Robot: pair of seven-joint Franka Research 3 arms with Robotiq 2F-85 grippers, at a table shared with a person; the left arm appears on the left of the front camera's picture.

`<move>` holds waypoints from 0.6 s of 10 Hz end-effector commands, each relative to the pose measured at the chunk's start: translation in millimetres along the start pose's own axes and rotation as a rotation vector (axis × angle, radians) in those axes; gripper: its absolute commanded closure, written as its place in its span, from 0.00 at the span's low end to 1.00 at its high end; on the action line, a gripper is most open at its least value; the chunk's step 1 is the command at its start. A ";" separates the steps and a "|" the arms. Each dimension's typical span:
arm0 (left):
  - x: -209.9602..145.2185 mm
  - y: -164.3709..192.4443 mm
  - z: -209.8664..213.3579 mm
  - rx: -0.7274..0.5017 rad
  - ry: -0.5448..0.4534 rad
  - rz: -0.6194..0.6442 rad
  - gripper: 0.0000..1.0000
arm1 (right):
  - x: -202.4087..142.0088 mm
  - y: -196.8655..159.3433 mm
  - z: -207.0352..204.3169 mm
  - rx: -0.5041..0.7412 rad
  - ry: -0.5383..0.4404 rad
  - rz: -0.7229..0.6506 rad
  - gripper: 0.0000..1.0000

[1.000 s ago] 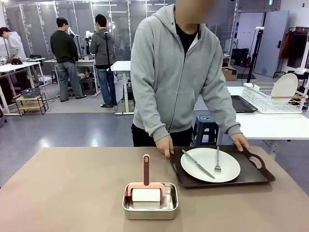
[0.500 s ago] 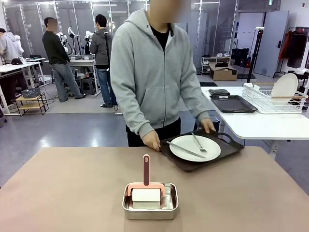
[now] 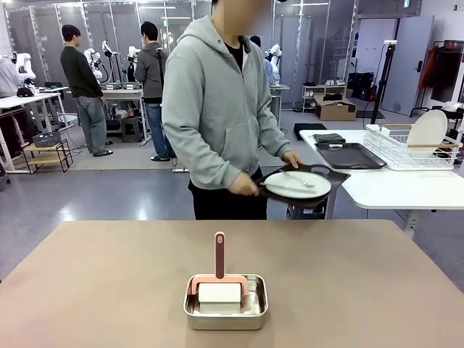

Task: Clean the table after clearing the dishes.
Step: When the right (or left) Handle tray is removed, use the right hand (or left hand) to clean the right (or left) side of the table with the Lint Roller.

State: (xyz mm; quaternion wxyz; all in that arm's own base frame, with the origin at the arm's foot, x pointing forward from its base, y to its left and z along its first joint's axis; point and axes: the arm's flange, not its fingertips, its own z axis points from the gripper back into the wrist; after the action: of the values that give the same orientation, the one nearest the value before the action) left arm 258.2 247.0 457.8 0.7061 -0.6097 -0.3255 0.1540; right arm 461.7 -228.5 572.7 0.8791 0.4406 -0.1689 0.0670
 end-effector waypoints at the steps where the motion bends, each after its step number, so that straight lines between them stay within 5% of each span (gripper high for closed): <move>1: 1.5 -2.6 2.4 -0.015 -0.002 -0.012 0.00 | 26.6 47.8 -34.4 -0.111 0.097 0.232 0.00; 3: 1.5 -2.6 2.4 -0.015 -0.002 -0.012 0.00 | 49.3 133.6 -90.9 -0.170 0.261 0.493 0.00; 6: 1.5 -2.6 2.4 -0.015 -0.002 -0.012 0.00 | 35.3 206.1 -197.9 -0.205 0.506 0.715 0.00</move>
State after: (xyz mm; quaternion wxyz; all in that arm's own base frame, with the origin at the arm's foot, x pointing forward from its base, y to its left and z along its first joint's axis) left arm 258.0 247.5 457.9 0.7060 -0.6096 -0.3258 0.1544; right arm 493.9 45.4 652.4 0.8628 0.2599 -0.0957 0.4229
